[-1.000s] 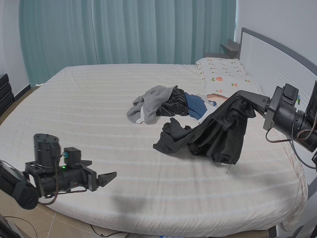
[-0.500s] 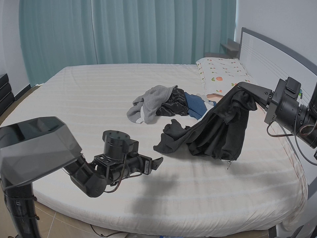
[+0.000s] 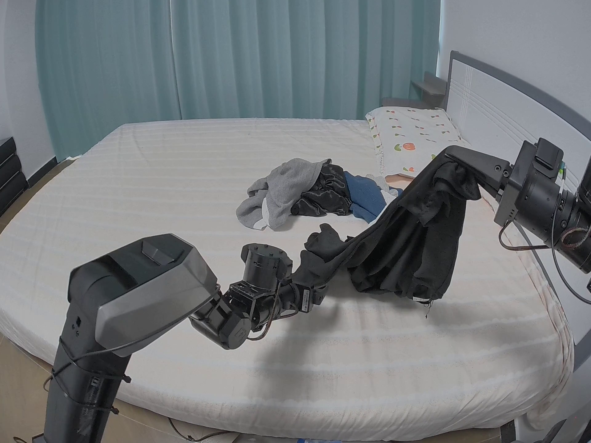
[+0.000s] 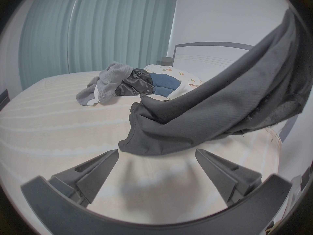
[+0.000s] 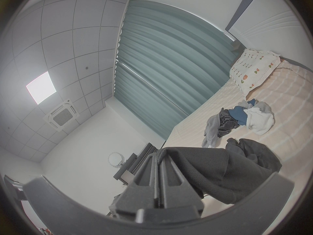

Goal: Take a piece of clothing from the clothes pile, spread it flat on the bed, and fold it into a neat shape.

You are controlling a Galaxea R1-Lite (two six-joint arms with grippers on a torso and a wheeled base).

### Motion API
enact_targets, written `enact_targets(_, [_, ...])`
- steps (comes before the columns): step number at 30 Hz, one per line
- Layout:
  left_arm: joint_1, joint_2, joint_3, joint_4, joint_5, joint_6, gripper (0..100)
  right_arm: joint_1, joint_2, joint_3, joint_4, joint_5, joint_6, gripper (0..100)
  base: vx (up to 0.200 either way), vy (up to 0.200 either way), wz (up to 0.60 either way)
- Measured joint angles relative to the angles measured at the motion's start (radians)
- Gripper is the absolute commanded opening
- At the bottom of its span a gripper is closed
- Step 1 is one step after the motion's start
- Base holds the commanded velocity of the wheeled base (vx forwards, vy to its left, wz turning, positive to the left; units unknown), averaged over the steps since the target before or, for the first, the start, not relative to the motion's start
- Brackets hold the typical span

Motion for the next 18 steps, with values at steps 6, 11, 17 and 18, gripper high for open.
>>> enact_targets(6, [0.006,0.085,-0.15,0.055,0.001,-0.045,100,-0.003,0.0,-0.001,0.002,0.0,0.0,0,0.0,0.0,0.0])
enact_targets(11, [0.016,0.137,-0.279,0.145,0.003,-0.16,0,-0.004,0.0,-0.001,0.002,0.0,0.0,0,0.0,0.0,0.0])
enact_targets(17, [0.038,0.161,-0.314,0.178,0.048,-0.214,0,-0.006,0.018,0.004,0.0,0.0,0.0,0,0.0,0.0,0.0])
enact_targets(18, [0.041,0.159,-0.305,0.178,0.053,-0.221,0,-0.007,0.023,0.004,-0.001,0.0,0.0,0,0.0,0.0,0.0])
